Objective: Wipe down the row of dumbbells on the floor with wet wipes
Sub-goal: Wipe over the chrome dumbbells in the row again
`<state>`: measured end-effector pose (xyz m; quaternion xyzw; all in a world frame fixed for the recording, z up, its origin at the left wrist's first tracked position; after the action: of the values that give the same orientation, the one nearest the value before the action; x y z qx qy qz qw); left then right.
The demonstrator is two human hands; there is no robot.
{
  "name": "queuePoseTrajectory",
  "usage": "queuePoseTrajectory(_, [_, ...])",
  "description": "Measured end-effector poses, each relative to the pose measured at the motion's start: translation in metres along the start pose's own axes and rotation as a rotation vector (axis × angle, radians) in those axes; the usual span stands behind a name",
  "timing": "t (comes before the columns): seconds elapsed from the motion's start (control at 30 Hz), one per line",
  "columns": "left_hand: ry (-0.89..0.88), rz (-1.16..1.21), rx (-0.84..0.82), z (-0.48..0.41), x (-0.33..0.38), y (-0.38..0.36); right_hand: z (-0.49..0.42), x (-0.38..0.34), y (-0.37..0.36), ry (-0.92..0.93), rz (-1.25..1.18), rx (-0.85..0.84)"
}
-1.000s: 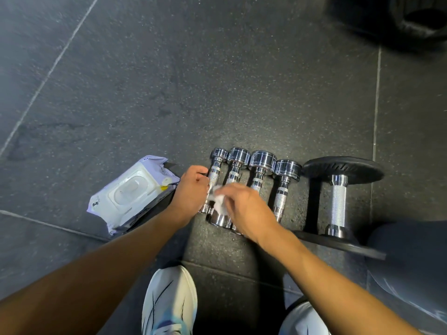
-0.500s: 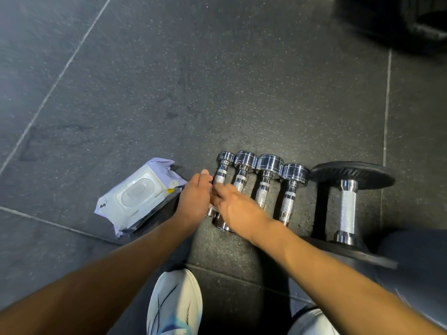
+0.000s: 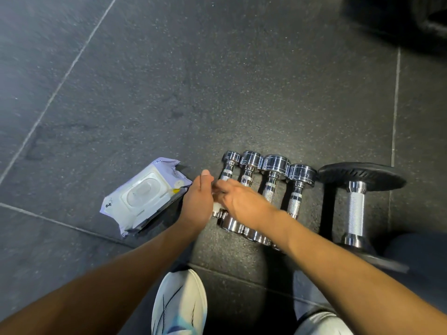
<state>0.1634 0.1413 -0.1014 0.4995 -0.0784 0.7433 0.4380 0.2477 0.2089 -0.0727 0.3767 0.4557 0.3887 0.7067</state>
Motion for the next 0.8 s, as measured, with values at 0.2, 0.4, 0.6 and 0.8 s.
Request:
queuePoseTrajectory(0.2, [-0.120,-0.135,-0.032,0.002,0.008,-0.004,-0.023,0.029,0.028,-0.166,0.073,0.116])
queuePoseTrajectory(0.4, [-0.088,-0.097,-0.020,-0.004,0.006,-0.003,-0.009,0.014,-0.001,-0.105,-0.061,0.098])
queuePoseTrajectory(0.6, [-0.069,-0.088,-0.025,-0.006,0.005,-0.002,-0.013,0.022,0.006,-0.230,-0.030,0.057])
queuePoseTrajectory(0.8, [-0.079,-0.103,-0.033,-0.007,0.003,-0.003,-0.005,0.019,0.001,-0.272,-0.120,0.046])
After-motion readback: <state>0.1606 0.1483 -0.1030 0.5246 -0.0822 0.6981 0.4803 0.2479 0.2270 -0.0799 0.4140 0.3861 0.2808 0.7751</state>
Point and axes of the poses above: each hand's wrist, its own z-axis away from the middle knuckle, its own y-axis out of the back of the hand, x = y × z, the point moved 6 cm from there along -z, towards the middle knuckle, and after that the axes turned 7 degrees about -y, right-handed, at the moved point
